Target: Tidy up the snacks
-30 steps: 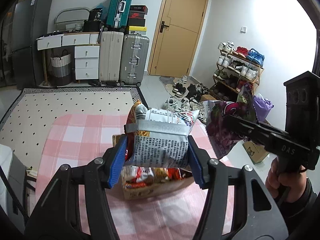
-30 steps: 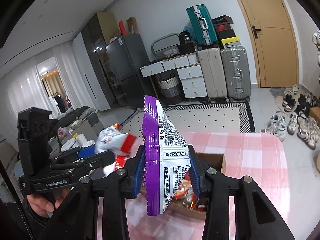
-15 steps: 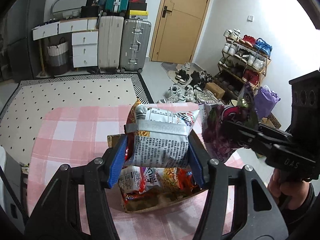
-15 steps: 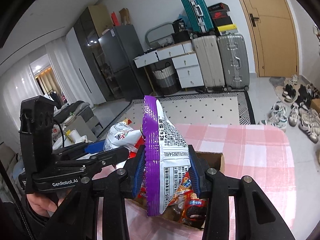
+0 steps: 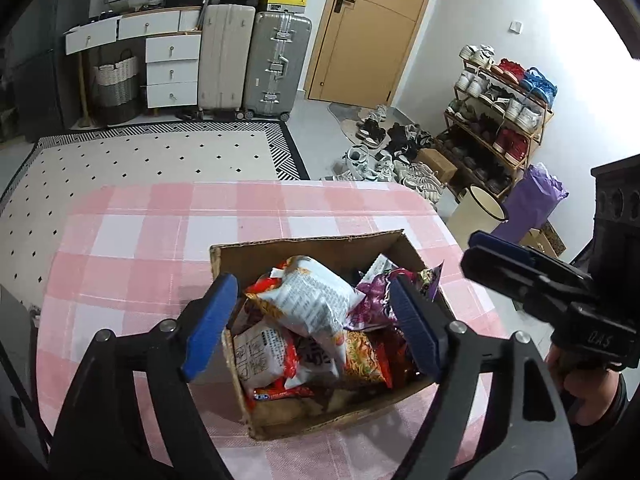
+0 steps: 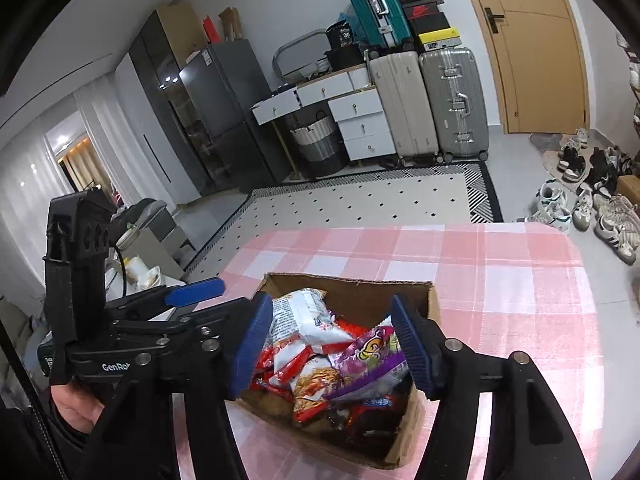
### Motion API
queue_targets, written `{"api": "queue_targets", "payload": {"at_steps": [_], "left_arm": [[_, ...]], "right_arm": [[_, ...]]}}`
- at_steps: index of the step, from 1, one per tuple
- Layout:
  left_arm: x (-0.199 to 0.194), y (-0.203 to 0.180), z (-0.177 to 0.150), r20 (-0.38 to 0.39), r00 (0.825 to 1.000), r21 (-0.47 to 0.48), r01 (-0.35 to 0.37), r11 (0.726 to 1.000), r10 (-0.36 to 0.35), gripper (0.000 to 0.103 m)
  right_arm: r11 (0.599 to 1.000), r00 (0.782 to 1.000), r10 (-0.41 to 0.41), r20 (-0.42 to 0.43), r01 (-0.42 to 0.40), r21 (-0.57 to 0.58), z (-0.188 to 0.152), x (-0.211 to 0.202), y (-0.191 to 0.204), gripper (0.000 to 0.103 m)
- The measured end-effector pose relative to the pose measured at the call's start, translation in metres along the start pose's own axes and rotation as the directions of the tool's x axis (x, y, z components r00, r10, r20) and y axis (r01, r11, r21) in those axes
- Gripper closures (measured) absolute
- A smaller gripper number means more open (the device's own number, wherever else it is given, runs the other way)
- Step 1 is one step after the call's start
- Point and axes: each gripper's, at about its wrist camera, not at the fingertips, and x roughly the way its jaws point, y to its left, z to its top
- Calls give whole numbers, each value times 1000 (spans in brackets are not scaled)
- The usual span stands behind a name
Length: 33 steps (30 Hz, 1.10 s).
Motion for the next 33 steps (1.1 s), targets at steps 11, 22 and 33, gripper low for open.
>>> {"api": "queue_targets", "payload": {"at_steps": [11,22,33], "left_arm": [[-36,-13,-18,45,999,36,-23,999,21,24],[-92,-28,-46,110,993,28,-54,998,50,18],[-146,-34,-97,184,980,16,-79,997,75,12]], "right_arm": [[1000,998,-7,69,7,2,0,-40,6,31],[994,984,-33,176,50,-92,-19,-100,37,16],[996,978,-38,207,55,-74,-66,-141,46,13]]}}
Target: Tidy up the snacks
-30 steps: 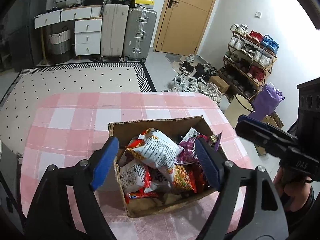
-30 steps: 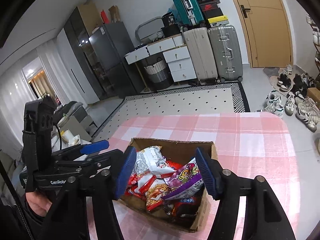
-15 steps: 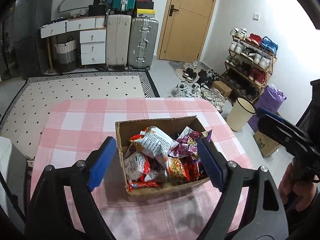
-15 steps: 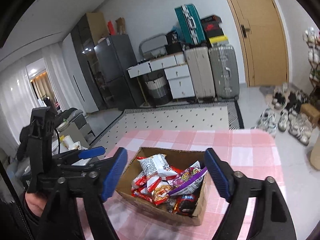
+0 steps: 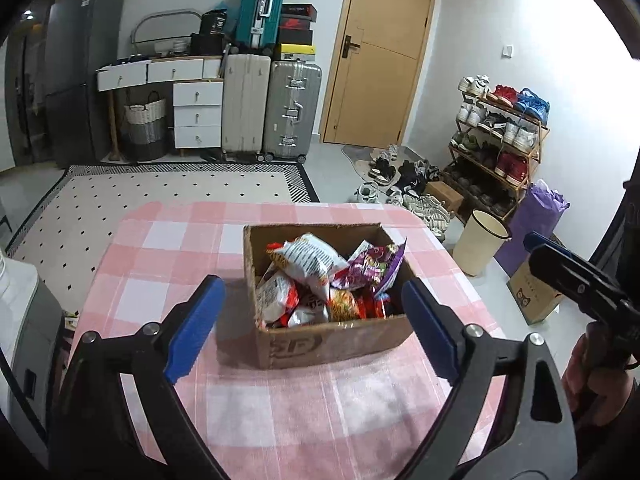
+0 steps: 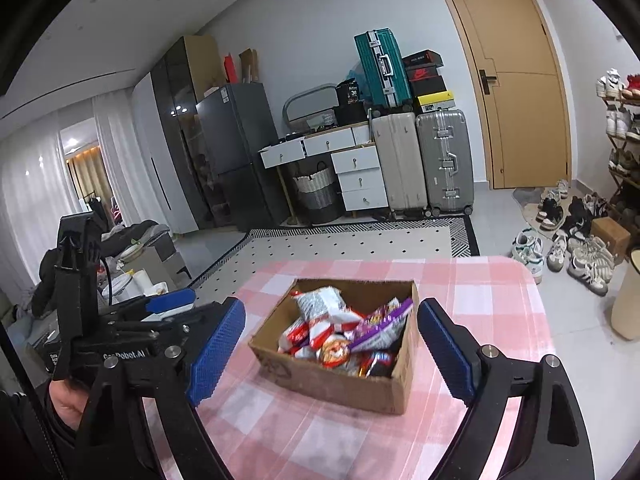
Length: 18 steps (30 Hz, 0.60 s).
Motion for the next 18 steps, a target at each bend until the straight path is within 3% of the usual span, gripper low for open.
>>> {"api": "queue_targets", "payload": {"at_steps": [7,9,18], "left_arm": [[-40,5,-36,66,997,19,-28,999,26,8],[-50,9,-45,88,996,9,-32,999,31,1],[-84,15,-87,141,987,26,-78,997,74,1]], "right_arm": [[999,998,-40,41,39,23,-38,-32,3,13],[999,998,-44,51,42,35,-49,-43,4,13],[997,994,-69,84,71,-15,-95,-78,18,13]]}}
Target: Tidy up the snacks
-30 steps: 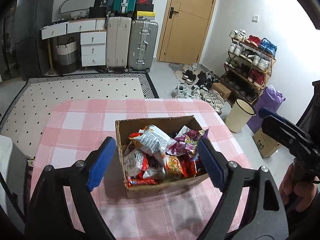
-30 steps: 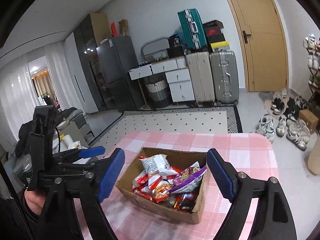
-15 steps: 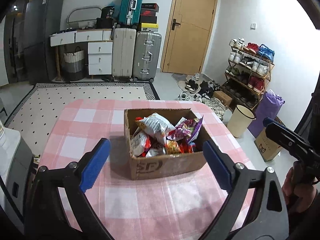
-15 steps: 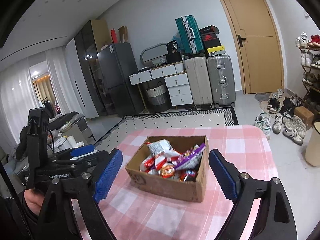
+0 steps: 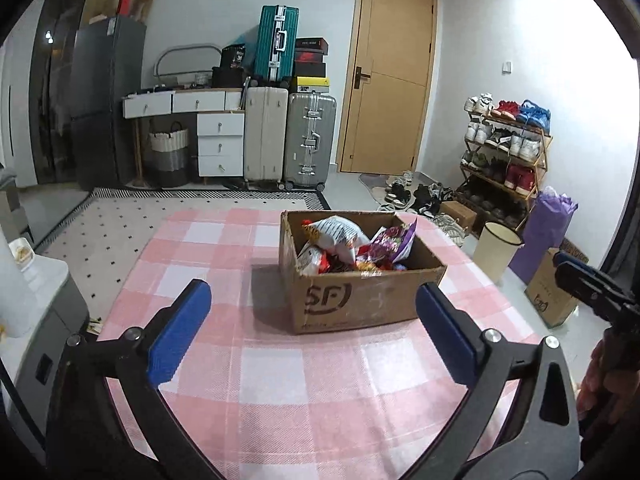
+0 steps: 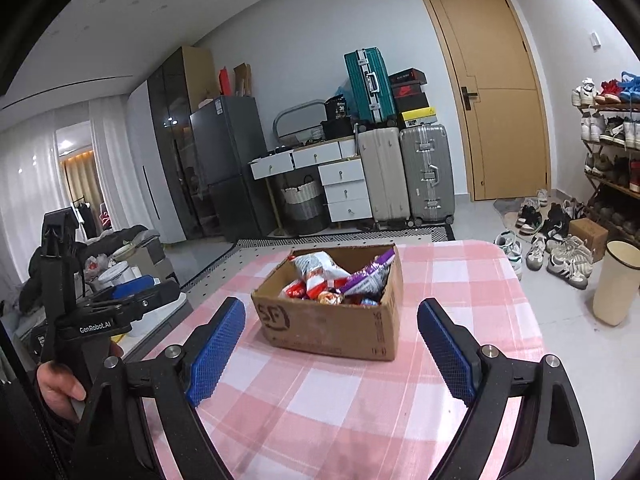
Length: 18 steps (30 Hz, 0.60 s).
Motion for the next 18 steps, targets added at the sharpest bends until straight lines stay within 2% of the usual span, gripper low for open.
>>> {"api": "queue_targets", "payload": {"at_steps": [2,3,4,5,11,15,18], "left_arm": [[-3,1,-8,13,999,11,-40,999,40,1],[-5,2,-16,36,994,23,-99,995,99,1],[-6,2,-21,51,989,36,-143,989,141,1],[-6,2,-25,57,986,46,-159,986,156,1],[3,15,-49,53,988,27,-149,988,148,1],[28,23,-63,8,981,27,-196,980,196,1],[44,29,-71,-14,982,15,-186,982,186,1]], "right_arm": [[1000,1000,-13,20,14,-18,-8,-5,3,11],[999,999,-23,27,24,-29,-12,-7,5,6],[998,999,-34,36,36,-45,-19,-9,6,5],[997,998,-39,42,42,-58,-23,-9,7,5],[990,997,-68,46,73,-117,-51,-3,2,5],[990,999,-37,30,41,-137,-63,7,-1,5],[985,997,-52,54,60,-163,-73,11,0,5]]}}
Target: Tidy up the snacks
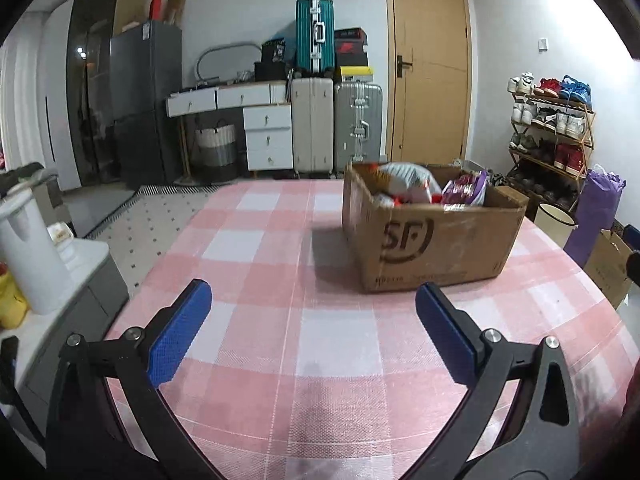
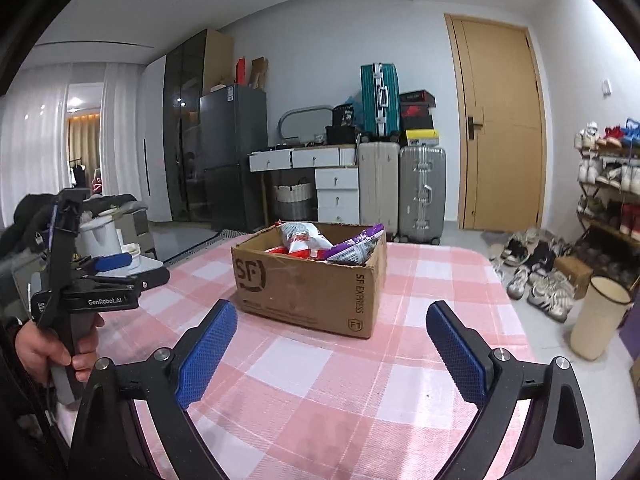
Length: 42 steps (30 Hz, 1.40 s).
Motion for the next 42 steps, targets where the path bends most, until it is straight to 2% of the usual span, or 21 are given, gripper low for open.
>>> {"api": "queue_targets", "payload": {"at_steps": [8,15,24,42], "left_arm": [[11,-1,-16,46,999,17,-3,1000,2,1],[7,-14,-17,84,996,71,-47,996,41,1],[4,-10,-17,94,994,52,-67,996,62,1],[4,-5,-19,92,994,34,-63,997,60,1]], "right_arm": [[999,998,-43,34,43,9,-13,6,-2,5],[995,995,-94,-24,95,37,-15,21,-10,4],[989,996,-86,0,85,120,-15,16,-30,2],[990,996,-87,8,85,110,-15,14,-27,1]]}}
